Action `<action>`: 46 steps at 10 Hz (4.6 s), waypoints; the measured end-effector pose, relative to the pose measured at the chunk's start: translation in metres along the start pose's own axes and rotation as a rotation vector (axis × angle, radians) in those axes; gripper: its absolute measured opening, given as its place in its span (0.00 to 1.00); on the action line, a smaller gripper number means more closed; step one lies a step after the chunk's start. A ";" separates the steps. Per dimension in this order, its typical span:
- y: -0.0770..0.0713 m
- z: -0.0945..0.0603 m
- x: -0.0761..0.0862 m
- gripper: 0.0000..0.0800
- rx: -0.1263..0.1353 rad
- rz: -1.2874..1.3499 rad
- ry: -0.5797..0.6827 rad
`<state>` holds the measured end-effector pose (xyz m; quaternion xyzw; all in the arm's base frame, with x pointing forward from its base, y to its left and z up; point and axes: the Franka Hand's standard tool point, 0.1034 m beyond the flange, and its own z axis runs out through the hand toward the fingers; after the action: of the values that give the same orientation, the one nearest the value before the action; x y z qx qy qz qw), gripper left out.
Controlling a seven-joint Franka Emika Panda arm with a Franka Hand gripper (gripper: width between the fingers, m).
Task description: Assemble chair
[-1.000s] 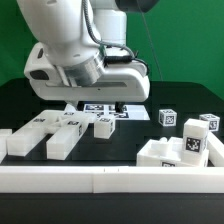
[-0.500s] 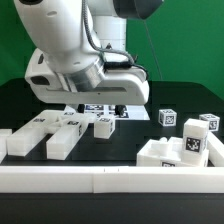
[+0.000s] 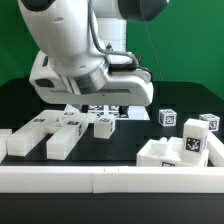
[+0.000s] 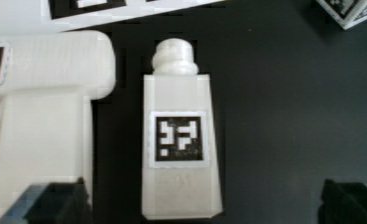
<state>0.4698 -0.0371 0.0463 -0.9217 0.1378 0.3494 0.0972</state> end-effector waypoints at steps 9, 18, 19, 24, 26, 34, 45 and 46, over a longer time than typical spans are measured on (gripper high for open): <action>-0.003 0.018 0.011 0.81 -0.016 0.013 0.024; 0.003 0.041 0.014 0.58 -0.024 0.043 0.017; 0.004 0.042 0.014 0.36 -0.023 0.045 0.016; 0.000 0.026 0.011 0.36 -0.009 0.041 0.017; -0.011 0.004 0.002 0.36 0.004 0.062 0.034; -0.044 -0.047 -0.006 0.36 0.030 0.125 0.180; -0.082 -0.094 0.017 0.36 -0.020 -0.041 0.940; -0.086 -0.101 0.019 0.36 -0.023 -0.054 1.013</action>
Offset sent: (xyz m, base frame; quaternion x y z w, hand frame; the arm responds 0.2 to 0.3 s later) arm 0.0038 0.0096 -0.0084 -0.0208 0.0057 -0.0029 0.9998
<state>0.5730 0.0130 0.1150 -0.9797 0.1399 -0.1428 0.0167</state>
